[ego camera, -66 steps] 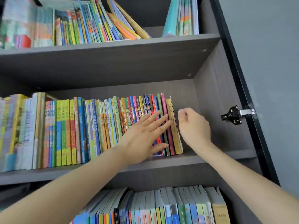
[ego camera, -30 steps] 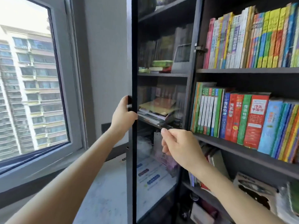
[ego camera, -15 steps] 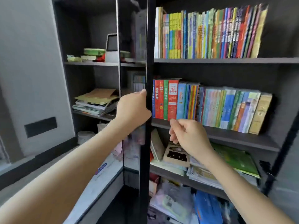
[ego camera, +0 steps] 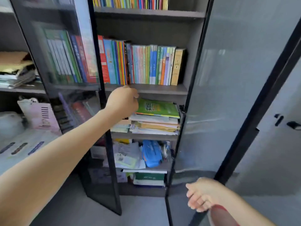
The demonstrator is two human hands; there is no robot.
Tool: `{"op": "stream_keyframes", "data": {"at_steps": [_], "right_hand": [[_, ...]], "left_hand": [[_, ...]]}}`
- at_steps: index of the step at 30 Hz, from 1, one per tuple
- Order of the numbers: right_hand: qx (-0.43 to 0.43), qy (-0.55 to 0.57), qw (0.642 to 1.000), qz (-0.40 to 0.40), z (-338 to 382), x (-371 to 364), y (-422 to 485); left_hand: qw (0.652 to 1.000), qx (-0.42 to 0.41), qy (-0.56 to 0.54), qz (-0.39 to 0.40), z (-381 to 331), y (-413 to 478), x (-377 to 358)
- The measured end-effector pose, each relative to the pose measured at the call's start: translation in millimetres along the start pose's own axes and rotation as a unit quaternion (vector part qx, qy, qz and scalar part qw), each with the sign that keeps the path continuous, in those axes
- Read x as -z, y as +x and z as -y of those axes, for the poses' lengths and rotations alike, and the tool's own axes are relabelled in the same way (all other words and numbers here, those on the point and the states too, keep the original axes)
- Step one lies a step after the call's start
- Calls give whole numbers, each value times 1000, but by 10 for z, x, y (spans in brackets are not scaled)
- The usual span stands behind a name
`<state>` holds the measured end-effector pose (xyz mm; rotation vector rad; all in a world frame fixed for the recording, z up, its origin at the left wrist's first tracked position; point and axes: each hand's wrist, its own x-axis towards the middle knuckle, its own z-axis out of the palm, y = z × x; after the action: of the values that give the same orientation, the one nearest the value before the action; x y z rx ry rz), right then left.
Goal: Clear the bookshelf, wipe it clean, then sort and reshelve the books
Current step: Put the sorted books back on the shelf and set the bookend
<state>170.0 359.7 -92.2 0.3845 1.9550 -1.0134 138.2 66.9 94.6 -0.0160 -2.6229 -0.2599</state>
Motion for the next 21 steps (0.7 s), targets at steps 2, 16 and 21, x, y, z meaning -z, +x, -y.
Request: {"op": "stream_keyframes", "data": {"at_steps": [2, 16, 21], "right_hand": [[-34, 54, 996, -61, -333, 280, 25], [139, -138, 930, -311, -481, 328, 75], [189, -161, 946, -210, -68, -168, 134]], "left_hand": [[1000, 3, -11, 19, -99, -66, -138], [993, 52, 16, 104, -69, -553, -361], [990, 102, 4, 94, 312, -640, -356]]}}
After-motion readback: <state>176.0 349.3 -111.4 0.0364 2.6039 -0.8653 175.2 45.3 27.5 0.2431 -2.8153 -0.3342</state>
